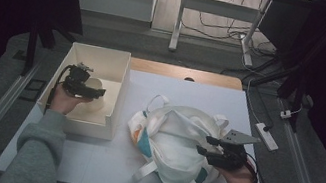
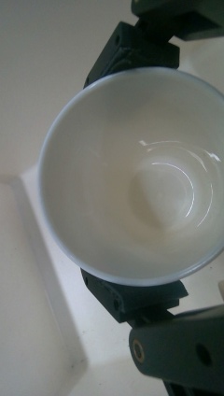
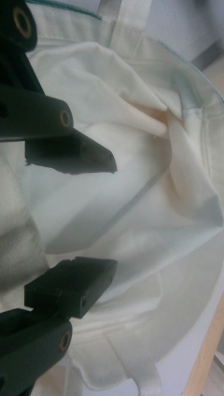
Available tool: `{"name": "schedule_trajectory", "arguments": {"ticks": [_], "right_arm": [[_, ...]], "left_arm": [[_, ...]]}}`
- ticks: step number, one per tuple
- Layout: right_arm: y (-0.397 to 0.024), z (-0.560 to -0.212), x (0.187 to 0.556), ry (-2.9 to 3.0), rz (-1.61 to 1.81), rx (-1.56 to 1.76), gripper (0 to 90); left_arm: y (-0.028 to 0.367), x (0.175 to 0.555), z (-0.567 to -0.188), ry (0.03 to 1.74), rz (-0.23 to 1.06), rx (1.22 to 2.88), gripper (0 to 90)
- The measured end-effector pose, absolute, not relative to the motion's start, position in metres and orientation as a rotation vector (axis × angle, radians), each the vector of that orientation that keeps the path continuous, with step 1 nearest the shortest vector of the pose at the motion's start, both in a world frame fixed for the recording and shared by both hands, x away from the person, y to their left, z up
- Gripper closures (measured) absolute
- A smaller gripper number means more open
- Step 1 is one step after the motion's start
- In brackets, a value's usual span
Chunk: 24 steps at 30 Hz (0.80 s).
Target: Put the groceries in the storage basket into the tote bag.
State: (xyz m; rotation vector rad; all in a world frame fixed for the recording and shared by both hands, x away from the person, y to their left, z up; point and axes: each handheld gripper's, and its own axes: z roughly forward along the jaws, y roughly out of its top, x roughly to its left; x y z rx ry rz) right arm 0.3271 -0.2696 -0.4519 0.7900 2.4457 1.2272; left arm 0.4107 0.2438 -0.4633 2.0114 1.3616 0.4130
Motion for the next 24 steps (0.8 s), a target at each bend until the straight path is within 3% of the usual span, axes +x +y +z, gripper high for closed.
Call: {"name": "schedule_trajectory", "arguments": {"ticks": [24], "right_arm": [[-0.268,-0.449,0.325,2.438,1.232,0.779,46.2]], "left_arm": [[0.249,0.377,-0.416,1.183,0.425,1.810,19.6]]}}
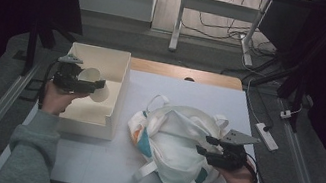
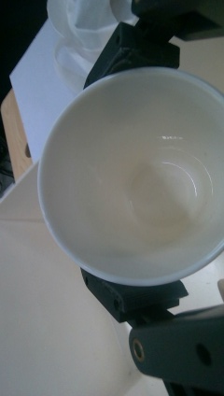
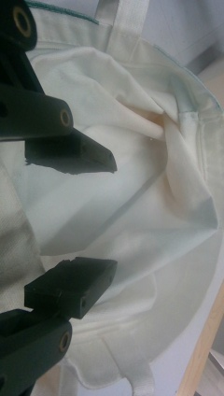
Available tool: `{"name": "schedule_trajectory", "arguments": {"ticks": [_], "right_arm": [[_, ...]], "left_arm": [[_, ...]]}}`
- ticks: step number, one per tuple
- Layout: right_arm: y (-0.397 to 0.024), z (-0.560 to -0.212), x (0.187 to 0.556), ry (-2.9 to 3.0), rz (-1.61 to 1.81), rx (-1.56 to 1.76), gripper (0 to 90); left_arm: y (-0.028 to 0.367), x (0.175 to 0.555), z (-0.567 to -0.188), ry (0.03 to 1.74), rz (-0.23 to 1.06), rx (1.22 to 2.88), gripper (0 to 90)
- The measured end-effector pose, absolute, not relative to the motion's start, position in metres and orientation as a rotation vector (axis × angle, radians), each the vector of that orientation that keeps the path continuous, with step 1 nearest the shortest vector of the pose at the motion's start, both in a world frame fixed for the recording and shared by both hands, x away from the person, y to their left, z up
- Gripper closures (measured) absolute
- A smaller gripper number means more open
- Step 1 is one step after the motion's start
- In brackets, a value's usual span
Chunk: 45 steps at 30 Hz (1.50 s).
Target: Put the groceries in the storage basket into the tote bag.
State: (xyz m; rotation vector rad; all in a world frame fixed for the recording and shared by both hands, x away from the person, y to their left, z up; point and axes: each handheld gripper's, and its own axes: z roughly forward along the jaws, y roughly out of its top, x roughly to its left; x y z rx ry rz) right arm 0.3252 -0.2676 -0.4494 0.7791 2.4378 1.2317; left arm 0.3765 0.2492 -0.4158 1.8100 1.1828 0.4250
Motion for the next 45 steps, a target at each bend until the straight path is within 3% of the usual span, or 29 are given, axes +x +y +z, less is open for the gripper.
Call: {"name": "schedule_trajectory", "arguments": {"ticks": [25,45], "right_arm": [[-0.265,-0.452,0.326,2.448,1.231,0.779,46.0],[-0.264,-0.453,0.326,2.427,1.241,0.782,43.5]], "left_arm": [[0.235,0.341,-0.370,0.983,0.443,1.627,19.6],[0.178,0.335,-0.357,0.806,0.318,1.698,19.6]]}}
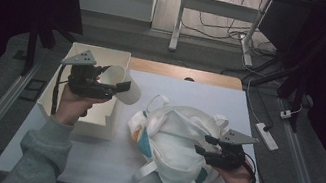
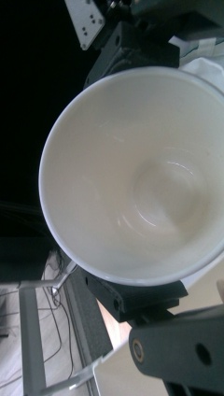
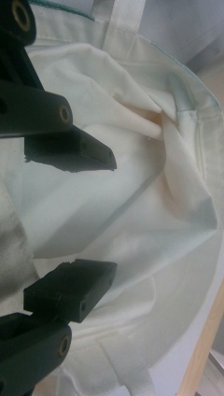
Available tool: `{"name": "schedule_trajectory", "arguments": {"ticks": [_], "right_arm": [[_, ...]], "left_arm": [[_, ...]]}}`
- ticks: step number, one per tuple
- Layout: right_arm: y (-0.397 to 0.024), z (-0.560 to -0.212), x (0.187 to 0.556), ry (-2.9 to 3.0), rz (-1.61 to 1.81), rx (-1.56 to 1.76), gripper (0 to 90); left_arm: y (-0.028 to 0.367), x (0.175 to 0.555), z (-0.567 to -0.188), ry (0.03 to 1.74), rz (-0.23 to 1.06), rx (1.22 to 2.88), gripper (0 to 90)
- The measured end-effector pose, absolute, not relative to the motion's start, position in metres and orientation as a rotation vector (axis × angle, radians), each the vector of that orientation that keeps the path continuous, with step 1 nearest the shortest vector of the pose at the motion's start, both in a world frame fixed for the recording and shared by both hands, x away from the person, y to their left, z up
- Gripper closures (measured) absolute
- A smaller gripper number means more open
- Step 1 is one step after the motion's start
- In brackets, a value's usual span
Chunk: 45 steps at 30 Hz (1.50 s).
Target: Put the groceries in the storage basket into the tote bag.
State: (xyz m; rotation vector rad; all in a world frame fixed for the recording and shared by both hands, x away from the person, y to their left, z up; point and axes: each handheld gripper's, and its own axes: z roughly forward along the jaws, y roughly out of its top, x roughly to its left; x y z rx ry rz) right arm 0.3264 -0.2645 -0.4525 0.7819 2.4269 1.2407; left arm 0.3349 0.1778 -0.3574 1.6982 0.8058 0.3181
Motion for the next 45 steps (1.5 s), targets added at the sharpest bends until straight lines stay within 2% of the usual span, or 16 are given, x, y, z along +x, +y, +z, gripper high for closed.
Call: {"name": "schedule_trajectory", "arguments": {"ticks": [27,45], "right_arm": [[-0.244,-0.437,0.318,2.382,1.331,0.685,35.3],[-0.211,-0.429,0.310,2.372,1.320,0.605,20.2]], "left_arm": [[0.103,0.332,-0.364,0.650,0.240,1.877,19.5],[0.057,0.342,-0.393,0.626,0.176,2.004,19.4]]}}
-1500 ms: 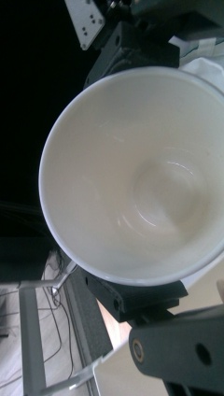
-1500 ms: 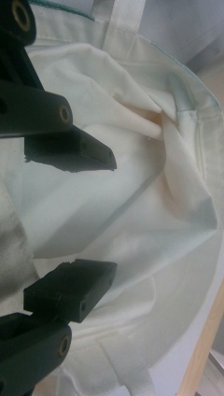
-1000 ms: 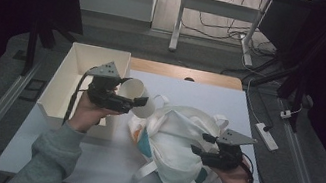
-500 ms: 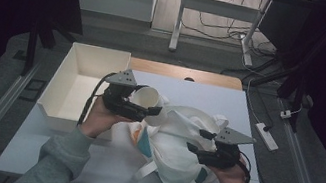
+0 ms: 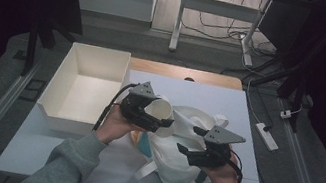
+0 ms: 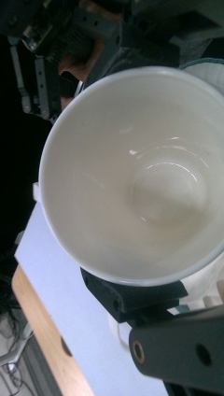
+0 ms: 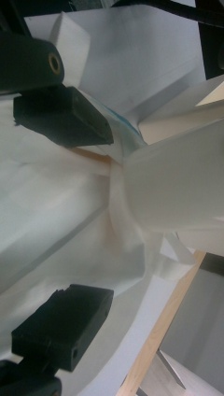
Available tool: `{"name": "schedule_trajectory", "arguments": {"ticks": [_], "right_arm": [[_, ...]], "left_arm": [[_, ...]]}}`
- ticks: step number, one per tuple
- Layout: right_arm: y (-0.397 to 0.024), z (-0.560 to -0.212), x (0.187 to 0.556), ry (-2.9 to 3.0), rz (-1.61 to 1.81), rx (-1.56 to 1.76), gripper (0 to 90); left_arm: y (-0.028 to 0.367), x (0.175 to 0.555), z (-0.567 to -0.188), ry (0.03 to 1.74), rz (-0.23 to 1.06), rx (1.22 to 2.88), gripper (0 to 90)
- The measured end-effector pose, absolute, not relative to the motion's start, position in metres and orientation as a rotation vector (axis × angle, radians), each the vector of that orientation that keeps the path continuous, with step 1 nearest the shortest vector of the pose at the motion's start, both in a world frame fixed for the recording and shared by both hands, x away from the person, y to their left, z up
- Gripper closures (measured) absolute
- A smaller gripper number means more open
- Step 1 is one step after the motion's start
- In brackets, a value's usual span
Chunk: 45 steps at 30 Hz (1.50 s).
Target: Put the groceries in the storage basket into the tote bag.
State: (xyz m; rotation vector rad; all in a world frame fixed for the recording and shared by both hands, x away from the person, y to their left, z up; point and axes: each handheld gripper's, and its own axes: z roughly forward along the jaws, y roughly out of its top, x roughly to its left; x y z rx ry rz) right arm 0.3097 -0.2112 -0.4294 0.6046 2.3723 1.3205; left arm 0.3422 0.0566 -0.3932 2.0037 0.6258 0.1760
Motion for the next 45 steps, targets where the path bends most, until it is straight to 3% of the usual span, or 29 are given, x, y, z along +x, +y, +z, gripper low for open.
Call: {"name": "schedule_trajectory", "arguments": {"ticks": [15,23,45], "right_arm": [[-0.165,-0.429,0.311,2.323,1.294,0.558,12.9],[-0.156,-0.434,0.311,2.314,1.271,0.546,22.1],[-0.157,-0.441,0.312,2.318,1.248,0.557,22.8]], "left_arm": [[0.039,0.342,-0.405,0.610,0.133,2.030,19.3],[0.036,0.340,-0.406,0.597,0.123,2.036,19.2],[0.038,0.337,-0.406,0.589,0.115,2.015,14.7]]}}
